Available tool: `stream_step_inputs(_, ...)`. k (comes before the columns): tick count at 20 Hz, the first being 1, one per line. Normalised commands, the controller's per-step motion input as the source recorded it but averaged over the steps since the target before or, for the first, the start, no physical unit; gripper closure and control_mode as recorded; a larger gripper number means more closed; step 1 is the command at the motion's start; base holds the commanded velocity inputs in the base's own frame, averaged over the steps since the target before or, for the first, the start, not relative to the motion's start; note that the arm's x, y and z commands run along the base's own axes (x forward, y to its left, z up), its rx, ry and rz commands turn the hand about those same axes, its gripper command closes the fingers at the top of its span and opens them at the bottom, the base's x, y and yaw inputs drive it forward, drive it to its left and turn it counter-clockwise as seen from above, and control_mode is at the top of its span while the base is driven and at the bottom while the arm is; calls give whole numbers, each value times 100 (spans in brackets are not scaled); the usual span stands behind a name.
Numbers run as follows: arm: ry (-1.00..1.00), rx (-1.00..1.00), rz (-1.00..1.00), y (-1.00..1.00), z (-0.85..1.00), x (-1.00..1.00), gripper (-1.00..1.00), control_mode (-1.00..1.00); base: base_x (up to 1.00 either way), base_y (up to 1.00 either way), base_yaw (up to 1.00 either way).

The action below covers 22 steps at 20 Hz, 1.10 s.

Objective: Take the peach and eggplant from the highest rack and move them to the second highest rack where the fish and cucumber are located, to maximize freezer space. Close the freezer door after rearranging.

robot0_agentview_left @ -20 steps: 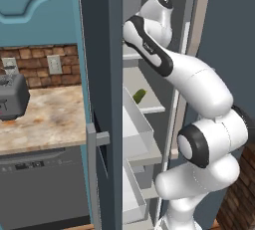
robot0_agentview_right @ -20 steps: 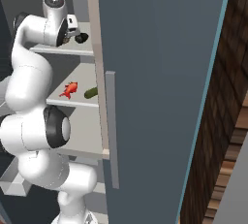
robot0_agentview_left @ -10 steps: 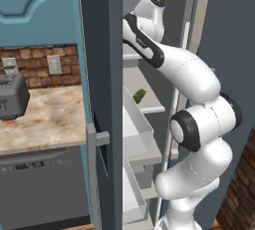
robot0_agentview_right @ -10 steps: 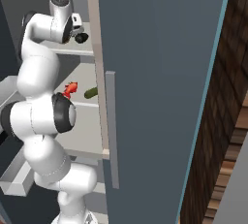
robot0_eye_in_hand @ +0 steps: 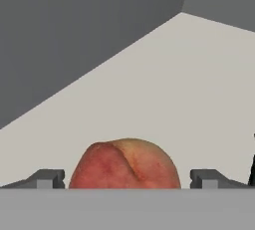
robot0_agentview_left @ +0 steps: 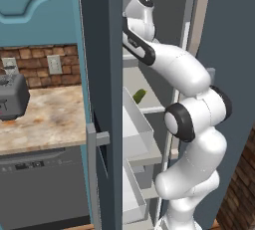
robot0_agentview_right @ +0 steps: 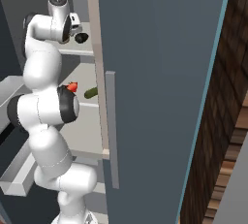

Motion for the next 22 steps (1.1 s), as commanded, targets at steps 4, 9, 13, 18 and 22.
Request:
stream_step_inputs(4,0,-3,0,3,-18,11,-100,-100,0,0,0)
stream_step_inputs(9,0,-1,0,0,-24,1,100,-100,0,0,0)
stream_step_inputs(13,-2,0,0,0,-8,-5,100,-100,0,0,0)
stream_step_inputs(18,-21,0,0,0,2,-66,100,-100,0,0,0)
stream_step_inputs(22,-21,0,0,0,3,-97,100,-100,0,0,0)
